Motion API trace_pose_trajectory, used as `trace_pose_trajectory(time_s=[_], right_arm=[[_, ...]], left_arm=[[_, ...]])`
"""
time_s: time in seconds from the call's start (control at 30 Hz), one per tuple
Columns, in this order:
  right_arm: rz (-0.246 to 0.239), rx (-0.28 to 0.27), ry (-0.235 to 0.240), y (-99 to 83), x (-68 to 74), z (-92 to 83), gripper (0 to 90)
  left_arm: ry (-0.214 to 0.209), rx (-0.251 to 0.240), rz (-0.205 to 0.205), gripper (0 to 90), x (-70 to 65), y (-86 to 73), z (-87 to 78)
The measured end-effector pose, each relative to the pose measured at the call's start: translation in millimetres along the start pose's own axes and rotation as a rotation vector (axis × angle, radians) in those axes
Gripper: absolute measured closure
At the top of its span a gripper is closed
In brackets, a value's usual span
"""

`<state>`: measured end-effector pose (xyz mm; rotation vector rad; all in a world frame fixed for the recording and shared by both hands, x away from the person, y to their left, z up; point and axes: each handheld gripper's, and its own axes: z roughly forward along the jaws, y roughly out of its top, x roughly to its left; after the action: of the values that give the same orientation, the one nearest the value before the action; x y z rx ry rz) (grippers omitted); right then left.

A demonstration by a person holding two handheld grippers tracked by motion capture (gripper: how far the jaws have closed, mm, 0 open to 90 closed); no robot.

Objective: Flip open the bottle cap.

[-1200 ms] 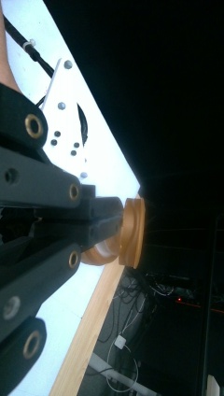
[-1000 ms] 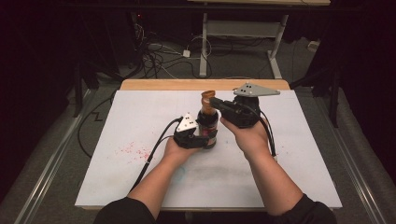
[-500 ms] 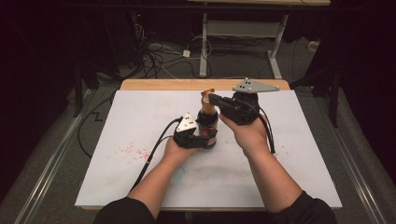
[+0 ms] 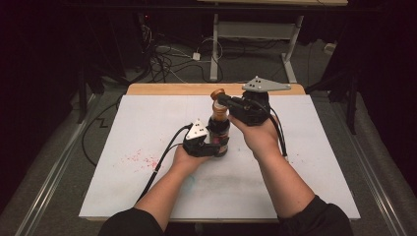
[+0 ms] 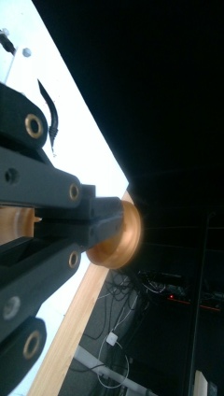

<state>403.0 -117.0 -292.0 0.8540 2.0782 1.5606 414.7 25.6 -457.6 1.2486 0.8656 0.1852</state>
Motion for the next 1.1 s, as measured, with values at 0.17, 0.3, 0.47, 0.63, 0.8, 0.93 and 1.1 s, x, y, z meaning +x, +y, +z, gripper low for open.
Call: trace_pose_trajectory(time_s=[0.17,0.3,0.47,0.63,0.8,0.93,1.1], right_arm=[[0.007,0.014,-0.003,4.8,-2.9,9.7,90.0],[0.005,0.015,-0.004,5.3,-4.6,11.1,90.0],[-0.005,0.012,-0.007,6.2,-6.0,5.6,90.0],[-0.021,0.001,-0.007,4.6,-6.2,-2.4,90.0],[-0.034,-0.001,-0.009,-0.8,-7.2,-11.7,90.0],[-0.036,-0.007,-0.013,-7.4,-10.0,-18.4,90.0],[-0.035,0.002,-0.018,-19.2,-14.5,-22.4,90.0]], left_arm=[[0.0,0.002,0.003,29.0,0.2,0.0,-0.2],[-0.001,0.001,0.002,28.9,0.3,0.0,-0.3],[0.0,0.001,0.006,28.9,0.4,-0.1,-0.2],[0.002,-0.001,0.003,28.8,0.2,-0.1,-0.1],[0.001,0.0,0.002,28.7,0.4,0.1,-0.1],[0.001,0.002,0.001,28.5,0.7,0.3,-0.2],[0.002,0.003,0.001,28.4,0.7,0.4,-0.2]])
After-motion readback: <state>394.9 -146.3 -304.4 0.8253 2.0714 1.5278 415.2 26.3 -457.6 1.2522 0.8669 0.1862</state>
